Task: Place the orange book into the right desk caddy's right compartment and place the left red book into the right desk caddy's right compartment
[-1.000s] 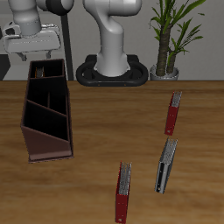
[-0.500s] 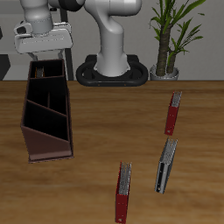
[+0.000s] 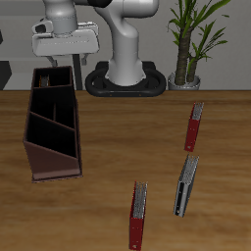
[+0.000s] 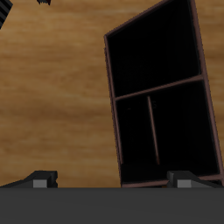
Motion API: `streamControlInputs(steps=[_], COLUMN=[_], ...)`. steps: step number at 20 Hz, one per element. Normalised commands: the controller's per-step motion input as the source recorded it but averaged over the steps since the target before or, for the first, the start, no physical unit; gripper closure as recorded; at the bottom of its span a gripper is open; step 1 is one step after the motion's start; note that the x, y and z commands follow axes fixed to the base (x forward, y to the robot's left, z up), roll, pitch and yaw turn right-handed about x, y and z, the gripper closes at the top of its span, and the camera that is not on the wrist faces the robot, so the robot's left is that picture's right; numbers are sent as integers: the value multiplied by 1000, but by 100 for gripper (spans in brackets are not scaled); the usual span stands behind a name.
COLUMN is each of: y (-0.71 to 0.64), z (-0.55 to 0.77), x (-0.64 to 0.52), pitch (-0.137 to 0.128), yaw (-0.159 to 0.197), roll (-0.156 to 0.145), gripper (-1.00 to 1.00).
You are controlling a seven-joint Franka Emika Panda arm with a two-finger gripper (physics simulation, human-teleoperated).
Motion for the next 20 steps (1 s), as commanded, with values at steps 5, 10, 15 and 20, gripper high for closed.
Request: streamControlInputs(steps=[5, 10, 15, 20], y=[448, 641, 483, 582], z=[68, 82, -24, 12], x=[100, 168, 148, 39], pitch=[-8, -19, 8, -2], yaw=[-46, -23, 0, -13], roll=[33, 14, 3, 16], gripper=[-100, -100, -100, -100])
